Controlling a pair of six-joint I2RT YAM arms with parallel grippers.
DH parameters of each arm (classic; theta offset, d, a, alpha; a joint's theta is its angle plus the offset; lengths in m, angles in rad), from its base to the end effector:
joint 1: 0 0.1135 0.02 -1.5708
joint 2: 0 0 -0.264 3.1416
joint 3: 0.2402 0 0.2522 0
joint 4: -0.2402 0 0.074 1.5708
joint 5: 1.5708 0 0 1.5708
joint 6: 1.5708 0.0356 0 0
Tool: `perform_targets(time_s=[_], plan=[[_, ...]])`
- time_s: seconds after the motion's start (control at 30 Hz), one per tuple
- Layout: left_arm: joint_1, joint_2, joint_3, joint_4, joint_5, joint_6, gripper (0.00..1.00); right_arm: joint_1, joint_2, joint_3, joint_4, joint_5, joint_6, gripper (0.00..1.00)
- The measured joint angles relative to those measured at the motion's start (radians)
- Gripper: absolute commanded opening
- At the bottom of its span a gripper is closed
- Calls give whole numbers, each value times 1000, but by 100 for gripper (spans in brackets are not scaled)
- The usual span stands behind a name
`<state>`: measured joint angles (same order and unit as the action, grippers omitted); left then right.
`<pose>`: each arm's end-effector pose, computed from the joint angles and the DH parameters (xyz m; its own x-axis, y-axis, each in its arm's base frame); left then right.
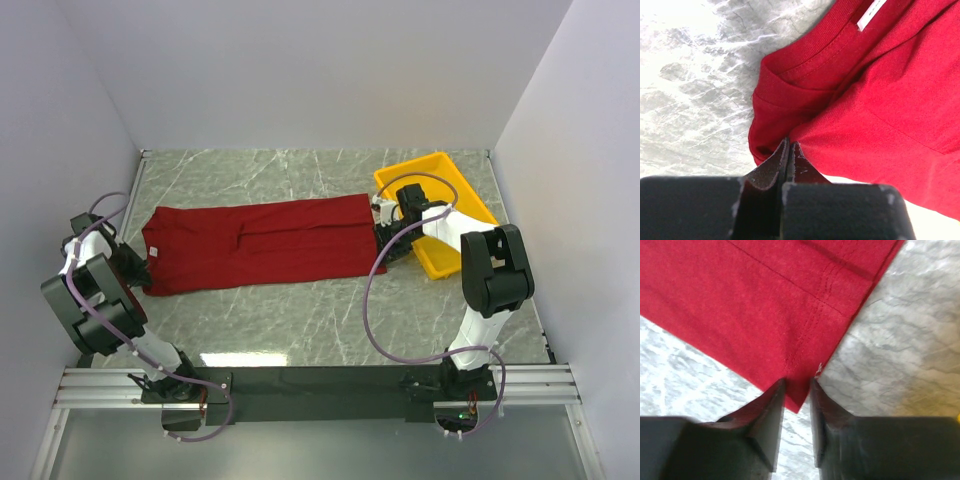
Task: Fold and stack the t-shirts
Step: Fold the tshirt
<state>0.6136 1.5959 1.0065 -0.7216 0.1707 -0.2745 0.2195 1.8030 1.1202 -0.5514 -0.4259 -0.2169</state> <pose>0.2419 0.1630 0.1857 -0.6164 -0.7609 -0.2028 -0.7260 0.6489 -0.2277 0.3323 0.0892 0.1620 -0.8283 -0.3856 -0.4065 -0.5219 0.7948 0.3097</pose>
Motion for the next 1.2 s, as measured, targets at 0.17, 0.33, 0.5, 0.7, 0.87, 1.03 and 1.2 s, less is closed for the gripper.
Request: perform_targets(time_s=[0.17,0.33,0.5,0.7,0.87,1.03,1.2], plan=[[0,-11,0,-1,-12,0,1,0,0,0,-14,-25,2,6],[0,-17,0,-2,-31,-4,1,0,0,-8,-16,-21,11,0],[-2,-24,-3,-6,-69,-18,1,0,-2,-24,-10,14,19,0],[-2,-24,-5,-17,-89,-30,1,0,-6,-28,-2,29,21,18],[-2,-20,-4,-24,-77,-24,30,0,-27,-29,-2,29,10,53],[-2,-39,49,-53,-85,-44,47,0,-82,-16,-14,14,-18,57],[-2,-127,154,-48,-80,-56,54,-1,-103,46,-45,-62,-80,58]])
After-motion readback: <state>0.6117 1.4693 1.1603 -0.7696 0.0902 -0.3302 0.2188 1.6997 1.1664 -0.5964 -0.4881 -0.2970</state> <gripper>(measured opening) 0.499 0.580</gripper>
